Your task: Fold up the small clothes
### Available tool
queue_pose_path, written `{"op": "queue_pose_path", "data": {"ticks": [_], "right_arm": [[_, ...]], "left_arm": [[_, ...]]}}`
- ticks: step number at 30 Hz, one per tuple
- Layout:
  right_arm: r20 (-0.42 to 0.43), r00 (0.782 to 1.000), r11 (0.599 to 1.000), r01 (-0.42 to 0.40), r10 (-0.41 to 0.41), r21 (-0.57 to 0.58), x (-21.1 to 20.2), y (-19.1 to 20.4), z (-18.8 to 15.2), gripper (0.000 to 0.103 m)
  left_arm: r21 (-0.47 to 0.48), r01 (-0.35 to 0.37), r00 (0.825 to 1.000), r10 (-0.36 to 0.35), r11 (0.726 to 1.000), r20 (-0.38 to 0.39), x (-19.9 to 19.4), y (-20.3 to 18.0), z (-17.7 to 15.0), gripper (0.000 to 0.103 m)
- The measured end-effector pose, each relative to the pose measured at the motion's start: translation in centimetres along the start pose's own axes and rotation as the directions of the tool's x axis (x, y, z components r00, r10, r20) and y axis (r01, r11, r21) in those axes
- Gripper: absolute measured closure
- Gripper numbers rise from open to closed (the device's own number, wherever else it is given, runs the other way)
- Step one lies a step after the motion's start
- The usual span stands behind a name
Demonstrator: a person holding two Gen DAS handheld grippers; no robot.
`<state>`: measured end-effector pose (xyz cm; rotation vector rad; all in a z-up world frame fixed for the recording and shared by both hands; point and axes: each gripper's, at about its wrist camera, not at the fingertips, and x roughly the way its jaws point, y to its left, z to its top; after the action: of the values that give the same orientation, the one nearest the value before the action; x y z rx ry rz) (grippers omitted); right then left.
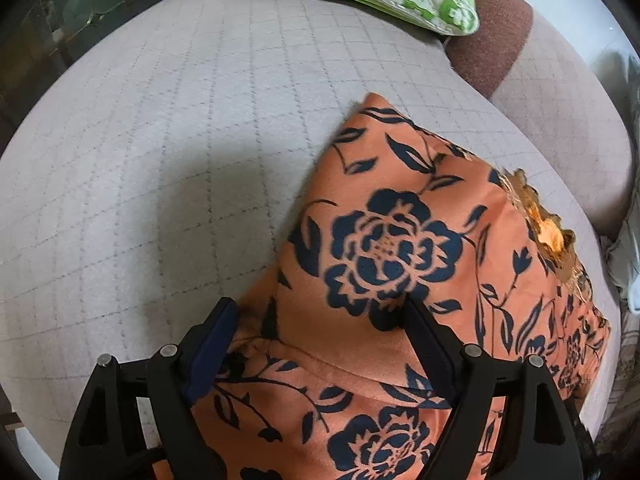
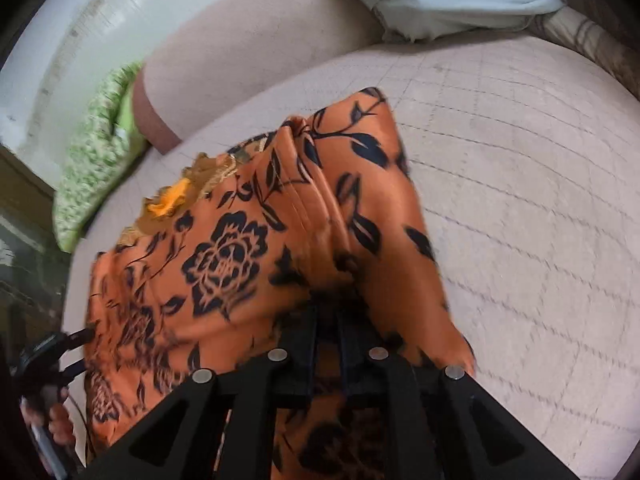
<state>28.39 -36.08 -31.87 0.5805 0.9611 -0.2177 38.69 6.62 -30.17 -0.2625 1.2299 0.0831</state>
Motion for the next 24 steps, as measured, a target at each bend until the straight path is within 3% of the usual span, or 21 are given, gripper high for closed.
{"op": "queue_pose_path", "data": {"ticks": [3,7,10,13,17,20,22,23,24], "right_arm": [[0.03,0.999,1.0,-0.013,0.013,0.019,-2.0,-0.3,0.3,0.092],[0.149,0.987,0.998,-0.065,0.062,0.011,-4.3,-0.5,2.5,0.088],[0.126,0.99,0.998,-0.065,0.063,0.01,-2.8,-0.4,3.2,0.087],[0.096,0.993,0.998,-0.066,0.064,0.01,-0.2,-0.1,3.6,0.087],[0.096,0.994,0.998,-0.055,0.054,0.005,1.2,-0.5,4.3,0.085],[0.089,0.991,0.995,-0.098,0.096,0.017,1.2,-0.3,4.3,0.073],[0.114,0.986,0.992,-0.124,0.121,0.021,0.4,-0.1,4.5,0.053],[0.135,0.983,0.992,-0.126,0.122,0.027,0.0,-0.1,4.6,0.035],[0.156,0.981,0.992,-0.125,0.119,0.033,-0.3,-0.2,4.6,0.034]], "left_arm": [[-0.046,-0.036,0.999,0.038,0.998,0.04,-1.0,0.7,0.3,0.018],[-0.042,-0.03,0.994,0.035,0.999,0.108,-2.7,0.5,0.4,0.018],[0.014,0.005,0.992,-0.007,1.0,0.13,-3.2,-1.0,-0.2,0.018],[0.093,0.049,0.994,-0.057,0.994,0.09,-2.7,-3.1,-1.0,0.018],[0.176,0.045,0.997,-0.055,0.983,0.055,-1.8,-5.1,-2.1,0.018],[0.211,0.026,0.999,-0.032,0.977,0.022,-1.0,-5.9,-2.6,0.018],[0.22,0.012,1.0,-0.013,0.976,0.003,-0.3,-5.9,-2.6,0.018],[0.225,0.005,1.0,-0.005,0.974,0.0,0.0,-6.2,-2.6,0.018],[0.233,0.0,1.0,0.0,0.973,0.002,0.1,-6.3,-2.9,0.018]]}}
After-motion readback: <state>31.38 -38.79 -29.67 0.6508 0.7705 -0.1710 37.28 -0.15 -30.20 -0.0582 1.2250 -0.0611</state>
